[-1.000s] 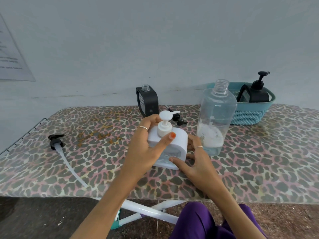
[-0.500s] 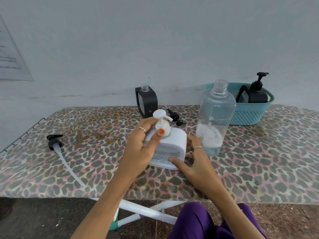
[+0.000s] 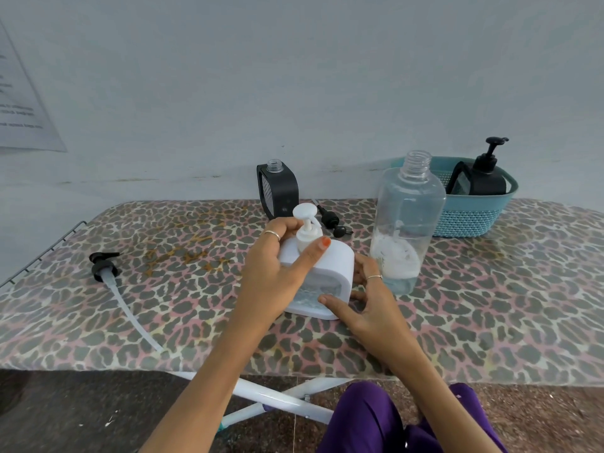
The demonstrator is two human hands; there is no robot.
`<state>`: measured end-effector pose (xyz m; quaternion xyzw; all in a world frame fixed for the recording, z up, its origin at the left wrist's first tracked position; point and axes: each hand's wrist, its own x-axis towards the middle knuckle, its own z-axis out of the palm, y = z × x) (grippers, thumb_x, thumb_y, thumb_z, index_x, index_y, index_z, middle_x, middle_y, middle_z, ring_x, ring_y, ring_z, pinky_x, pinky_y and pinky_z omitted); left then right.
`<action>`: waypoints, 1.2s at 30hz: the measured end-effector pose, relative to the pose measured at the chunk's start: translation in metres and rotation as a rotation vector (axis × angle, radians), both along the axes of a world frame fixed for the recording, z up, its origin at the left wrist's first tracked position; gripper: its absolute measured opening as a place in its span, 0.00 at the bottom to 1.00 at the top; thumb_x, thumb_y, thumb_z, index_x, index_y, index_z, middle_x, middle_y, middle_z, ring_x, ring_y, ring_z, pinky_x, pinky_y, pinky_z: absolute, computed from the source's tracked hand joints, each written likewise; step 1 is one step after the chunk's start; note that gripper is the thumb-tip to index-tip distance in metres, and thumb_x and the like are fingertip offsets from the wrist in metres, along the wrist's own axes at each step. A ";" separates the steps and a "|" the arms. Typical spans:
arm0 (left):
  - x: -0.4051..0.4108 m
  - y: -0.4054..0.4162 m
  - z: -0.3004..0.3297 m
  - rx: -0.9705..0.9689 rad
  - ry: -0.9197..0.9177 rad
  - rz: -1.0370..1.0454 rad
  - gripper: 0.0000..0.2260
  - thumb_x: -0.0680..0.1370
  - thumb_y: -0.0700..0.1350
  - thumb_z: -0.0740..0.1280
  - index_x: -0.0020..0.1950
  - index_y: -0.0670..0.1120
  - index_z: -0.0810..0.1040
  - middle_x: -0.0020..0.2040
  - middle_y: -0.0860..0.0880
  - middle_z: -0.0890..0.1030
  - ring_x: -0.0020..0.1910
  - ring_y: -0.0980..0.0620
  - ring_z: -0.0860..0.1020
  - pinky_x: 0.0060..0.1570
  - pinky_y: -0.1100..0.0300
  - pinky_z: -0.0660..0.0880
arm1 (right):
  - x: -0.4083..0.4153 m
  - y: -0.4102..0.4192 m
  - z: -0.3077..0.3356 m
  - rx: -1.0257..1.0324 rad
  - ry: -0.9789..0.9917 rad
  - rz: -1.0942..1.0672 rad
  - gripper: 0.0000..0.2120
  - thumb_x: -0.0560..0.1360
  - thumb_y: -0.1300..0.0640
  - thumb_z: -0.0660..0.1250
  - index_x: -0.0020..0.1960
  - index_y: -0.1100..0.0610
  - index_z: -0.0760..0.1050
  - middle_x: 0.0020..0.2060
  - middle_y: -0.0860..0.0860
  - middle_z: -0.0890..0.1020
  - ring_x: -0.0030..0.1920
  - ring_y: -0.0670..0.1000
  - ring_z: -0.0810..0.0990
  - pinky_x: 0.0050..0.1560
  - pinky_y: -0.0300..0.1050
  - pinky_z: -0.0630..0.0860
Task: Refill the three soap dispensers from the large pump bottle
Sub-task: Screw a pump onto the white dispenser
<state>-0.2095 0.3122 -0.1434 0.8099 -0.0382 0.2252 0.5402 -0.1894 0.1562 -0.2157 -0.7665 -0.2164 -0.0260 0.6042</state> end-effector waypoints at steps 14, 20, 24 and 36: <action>-0.001 0.017 -0.005 -0.053 0.023 -0.153 0.11 0.74 0.57 0.67 0.56 0.63 0.74 0.54 0.67 0.80 0.58 0.63 0.77 0.58 0.66 0.72 | 0.000 -0.001 -0.002 -0.005 0.006 0.015 0.30 0.71 0.49 0.74 0.68 0.41 0.62 0.57 0.37 0.77 0.56 0.42 0.79 0.54 0.50 0.80; -0.004 0.017 -0.002 0.084 -0.006 -0.214 0.12 0.81 0.48 0.59 0.63 0.56 0.72 0.63 0.56 0.74 0.63 0.65 0.71 0.62 0.72 0.65 | 0.002 -0.001 -0.003 -0.005 0.005 0.015 0.30 0.71 0.51 0.74 0.66 0.39 0.62 0.55 0.34 0.76 0.56 0.41 0.79 0.54 0.48 0.80; -0.005 0.011 -0.002 0.025 0.021 -0.207 0.14 0.77 0.54 0.62 0.62 0.55 0.74 0.62 0.55 0.75 0.63 0.60 0.73 0.62 0.67 0.69 | 0.001 -0.001 -0.003 0.004 0.011 0.018 0.29 0.71 0.49 0.74 0.64 0.35 0.62 0.55 0.36 0.77 0.55 0.43 0.80 0.53 0.50 0.80; -0.003 0.010 -0.007 -0.097 0.017 -0.104 0.17 0.72 0.56 0.69 0.59 0.57 0.75 0.55 0.59 0.81 0.56 0.59 0.79 0.55 0.64 0.75 | 0.001 -0.001 -0.003 0.004 0.019 0.018 0.31 0.71 0.49 0.74 0.67 0.41 0.62 0.55 0.35 0.77 0.54 0.42 0.80 0.52 0.48 0.81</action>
